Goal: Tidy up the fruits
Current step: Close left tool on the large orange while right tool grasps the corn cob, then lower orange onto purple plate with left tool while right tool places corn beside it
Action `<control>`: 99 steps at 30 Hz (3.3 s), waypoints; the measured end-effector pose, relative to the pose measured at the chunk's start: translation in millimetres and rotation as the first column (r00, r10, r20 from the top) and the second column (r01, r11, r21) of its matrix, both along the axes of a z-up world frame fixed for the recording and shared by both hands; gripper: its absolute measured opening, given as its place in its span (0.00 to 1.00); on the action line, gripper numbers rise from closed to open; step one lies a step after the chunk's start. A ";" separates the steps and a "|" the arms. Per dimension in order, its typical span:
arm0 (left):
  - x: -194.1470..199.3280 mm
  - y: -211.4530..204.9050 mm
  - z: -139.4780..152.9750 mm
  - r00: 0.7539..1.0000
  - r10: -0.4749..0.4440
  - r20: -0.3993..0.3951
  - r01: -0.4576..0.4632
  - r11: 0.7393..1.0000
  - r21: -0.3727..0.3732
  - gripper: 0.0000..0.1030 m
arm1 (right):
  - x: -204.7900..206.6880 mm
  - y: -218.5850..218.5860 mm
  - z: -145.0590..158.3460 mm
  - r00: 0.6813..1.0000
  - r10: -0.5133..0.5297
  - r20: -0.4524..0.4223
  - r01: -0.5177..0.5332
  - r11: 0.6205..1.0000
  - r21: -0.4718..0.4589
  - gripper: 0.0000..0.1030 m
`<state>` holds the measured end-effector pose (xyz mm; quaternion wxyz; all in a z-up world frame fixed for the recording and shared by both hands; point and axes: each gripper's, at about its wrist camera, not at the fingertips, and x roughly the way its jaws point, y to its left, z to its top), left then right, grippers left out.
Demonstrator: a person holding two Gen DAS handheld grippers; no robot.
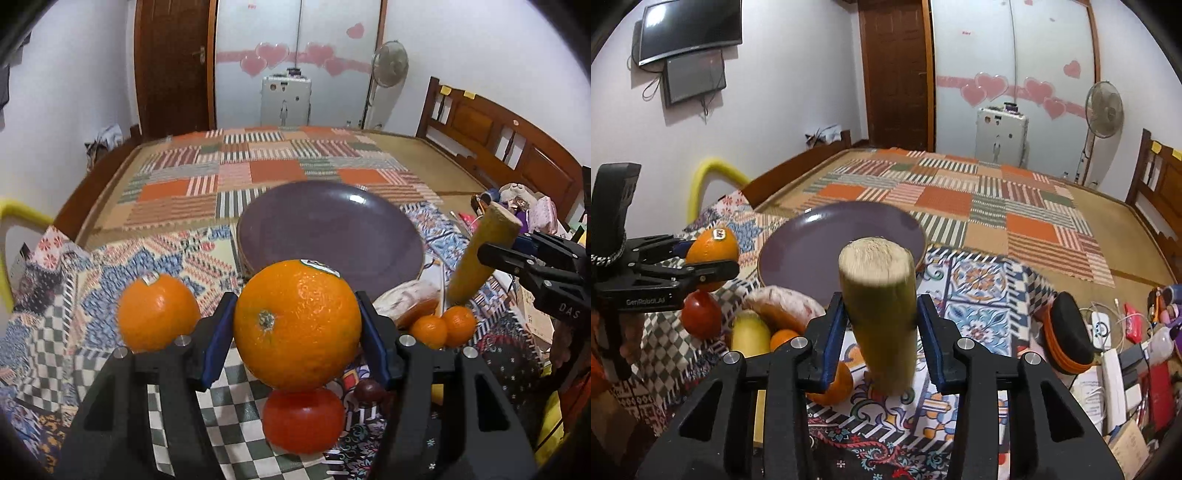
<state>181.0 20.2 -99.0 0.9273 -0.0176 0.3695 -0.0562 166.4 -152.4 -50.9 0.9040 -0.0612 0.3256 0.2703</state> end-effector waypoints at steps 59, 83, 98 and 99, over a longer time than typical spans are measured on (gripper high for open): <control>127.1 4.5 -22.4 0.989 -0.022 -0.149 0.036 0.995 0.092 0.61 | 110.6 80.3 -37.7 0.980 0.042 -0.195 -0.062 0.993 -0.096 0.33; 90.3 4.1 11.2 0.998 -0.022 -0.062 0.027 0.996 0.083 0.68 | 61.7 61.4 2.5 0.999 0.001 -0.039 -0.005 0.994 -0.111 0.49; -19.7 21.1 55.1 0.997 0.036 0.061 -0.042 0.995 0.089 0.72 | -18.6 44.1 36.7 0.996 0.025 0.083 -0.021 0.999 -0.050 0.49; -25.6 23.0 54.7 0.997 0.037 0.063 -0.043 0.995 0.090 0.72 | -22.3 43.7 35.2 0.996 0.030 0.081 -0.026 0.999 -0.047 0.49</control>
